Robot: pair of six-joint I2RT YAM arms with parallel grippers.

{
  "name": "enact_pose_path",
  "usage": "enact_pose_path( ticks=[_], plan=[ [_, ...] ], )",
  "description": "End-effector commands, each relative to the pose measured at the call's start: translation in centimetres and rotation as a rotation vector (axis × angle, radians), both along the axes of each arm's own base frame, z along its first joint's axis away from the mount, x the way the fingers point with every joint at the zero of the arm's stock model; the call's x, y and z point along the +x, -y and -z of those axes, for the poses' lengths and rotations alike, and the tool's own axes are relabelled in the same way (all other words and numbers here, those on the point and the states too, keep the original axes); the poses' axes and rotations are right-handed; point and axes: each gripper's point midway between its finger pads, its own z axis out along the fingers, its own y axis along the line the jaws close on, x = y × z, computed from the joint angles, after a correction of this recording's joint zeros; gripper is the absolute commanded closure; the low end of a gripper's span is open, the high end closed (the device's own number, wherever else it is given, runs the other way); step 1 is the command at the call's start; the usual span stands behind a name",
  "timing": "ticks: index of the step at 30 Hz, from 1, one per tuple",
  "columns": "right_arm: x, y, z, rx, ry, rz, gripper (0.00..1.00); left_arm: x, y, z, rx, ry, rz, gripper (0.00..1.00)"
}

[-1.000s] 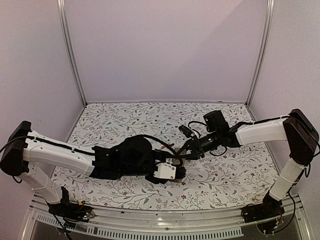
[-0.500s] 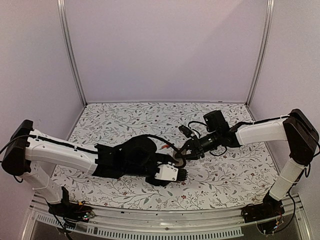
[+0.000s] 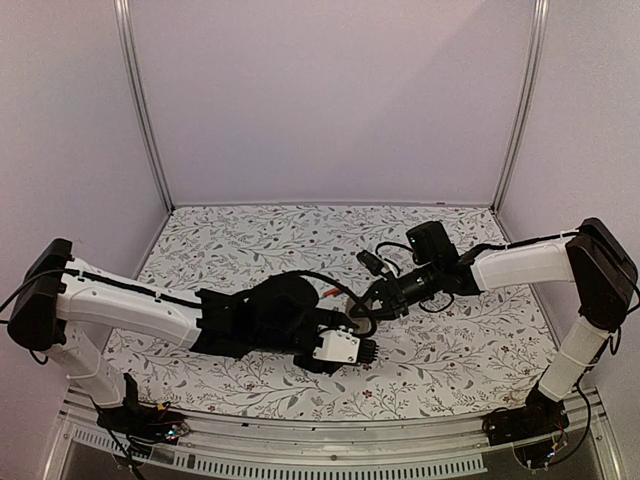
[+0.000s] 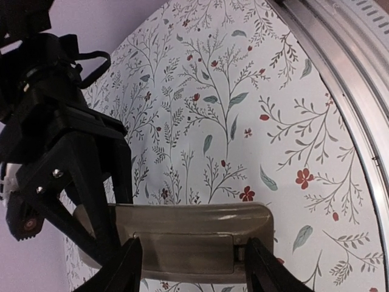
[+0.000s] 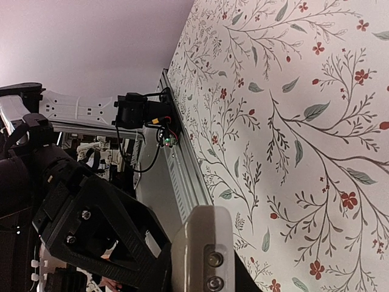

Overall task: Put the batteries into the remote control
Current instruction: Remove the battery cover from the remote control.

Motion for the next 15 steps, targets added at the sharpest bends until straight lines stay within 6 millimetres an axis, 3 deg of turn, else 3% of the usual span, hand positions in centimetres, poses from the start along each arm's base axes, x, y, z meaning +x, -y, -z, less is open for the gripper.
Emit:
enact_pose_path(
  ticks=[1,9,15],
  plan=[
    [-1.2,-0.7,-2.4,0.056,0.029,-0.057,1.0,0.8,-0.1,1.1,0.039,0.008,-0.022,0.42],
    [-1.8,-0.9,-2.7,0.072,0.032,-0.086,1.0,2.3,-0.9,2.0,0.068,0.079,-0.066,0.41],
    [-1.8,-0.9,-2.1,0.06,0.017,-0.084,1.0,2.5,-0.4,-0.8,-0.027,0.197,-0.06,0.42]
  ],
)
